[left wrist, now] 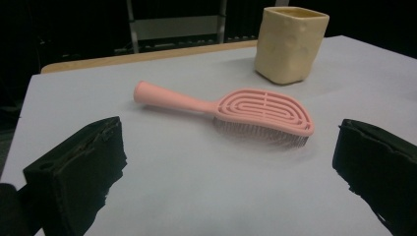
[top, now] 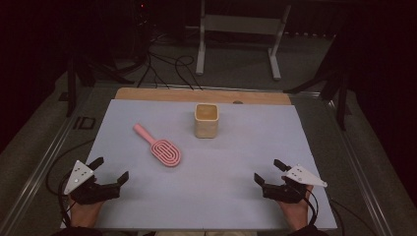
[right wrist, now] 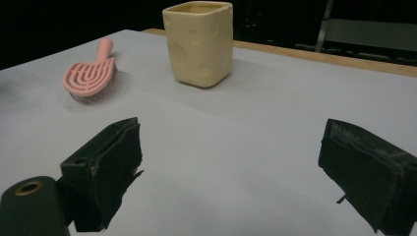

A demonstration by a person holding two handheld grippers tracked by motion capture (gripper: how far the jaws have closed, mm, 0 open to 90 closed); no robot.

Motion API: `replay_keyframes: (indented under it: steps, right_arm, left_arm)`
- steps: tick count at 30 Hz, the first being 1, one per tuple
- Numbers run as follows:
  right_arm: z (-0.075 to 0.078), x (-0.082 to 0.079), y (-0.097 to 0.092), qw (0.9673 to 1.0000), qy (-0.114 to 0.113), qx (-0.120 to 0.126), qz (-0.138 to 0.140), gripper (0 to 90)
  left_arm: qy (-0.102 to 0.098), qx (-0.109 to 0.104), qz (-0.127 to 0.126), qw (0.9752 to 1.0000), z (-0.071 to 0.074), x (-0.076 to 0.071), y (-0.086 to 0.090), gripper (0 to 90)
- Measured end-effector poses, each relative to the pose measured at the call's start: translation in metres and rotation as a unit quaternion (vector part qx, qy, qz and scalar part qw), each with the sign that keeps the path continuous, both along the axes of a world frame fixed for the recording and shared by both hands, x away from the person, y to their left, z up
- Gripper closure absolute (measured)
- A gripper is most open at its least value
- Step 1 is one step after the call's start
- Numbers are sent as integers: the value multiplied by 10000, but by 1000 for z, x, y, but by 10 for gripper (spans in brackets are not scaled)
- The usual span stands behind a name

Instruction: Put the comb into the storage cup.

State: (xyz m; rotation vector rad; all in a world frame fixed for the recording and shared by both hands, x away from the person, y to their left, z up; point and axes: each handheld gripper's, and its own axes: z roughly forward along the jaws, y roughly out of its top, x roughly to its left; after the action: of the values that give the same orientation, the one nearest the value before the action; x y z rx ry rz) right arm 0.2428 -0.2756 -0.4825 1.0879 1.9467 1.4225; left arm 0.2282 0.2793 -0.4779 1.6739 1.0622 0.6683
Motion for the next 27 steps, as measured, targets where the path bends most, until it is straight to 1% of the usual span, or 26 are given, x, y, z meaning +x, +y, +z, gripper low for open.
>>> replay_keyframes:
  steps: [3,4,5,6,7,8,10,11,13,15,16,17,18,20,21,22,24,27]
  right_arm:
    - [-2,1,-1,10000,37,-6,18,88]
    - [-2,1,-2,10000,66,16,23,88]
    - [-2,1,-2,10000,66,16,23,88]
    - [-3,0,-2,10000,66,-12,27,88]
    - [-3,0,-2,10000,66,-12,27,88]
    - [-3,0,-2,10000,58,-8,28,88]
    - [-3,2,0,9999,72,-23,69,88]
    - [-3,2,0,9999,84,-25,133,88]
    - [-2,3,1,9999,37,-75,144,88]
    - [0,4,2,9998,19,-113,160,89]
    - [1,4,2,9998,4,-91,173,89]
    - [1,4,3,9998,-7,-31,180,89]
    - [2,5,2,9998,0,-2,206,89]
    - [2,6,3,9998,23,-16,198,89]
    - [2,7,3,9998,39,-64,169,88]
    - [1,8,3,9997,54,-93,213,88]
    - [0,8,4,9997,56,-75,240,88]
    - [-2,6,4,9997,40,-83,204,88]
  left_arm:
    - [39,34,5,10000,-2,2,-3,0]
    - [76,96,-7,9999,-1,4,-5,0]
    - [76,96,-7,9999,-1,4,-5,0]
    - [128,144,-22,9998,0,7,-7,0]
    - [128,144,-22,9998,0,7,-7,0]
    - [170,184,-45,9997,1,10,-8,0]
    - [186,220,-68,9996,3,13,-9,0]
    - [183,218,-76,9996,3,14,-9,0]
    - [195,249,-84,9995,6,17,-10,0]
    - [180,305,21,9994,8,19,-11,0]
    - [162,328,88,9993,10,21,-12,0]
    - [139,328,143,9993,11,22,-12,0]
    - [117,276,159,9994,12,23,-12,0]
    - [76,178,157,9997,15,26,-12,0]
    - [51,190,144,9997,17,28,-13,0]
    - [42,188,134,9997,18,29,-14,0]
    - [25,293,99,9995,23,31,-16,0]
    - [-38,344,46,9994,31,35,-18,0]
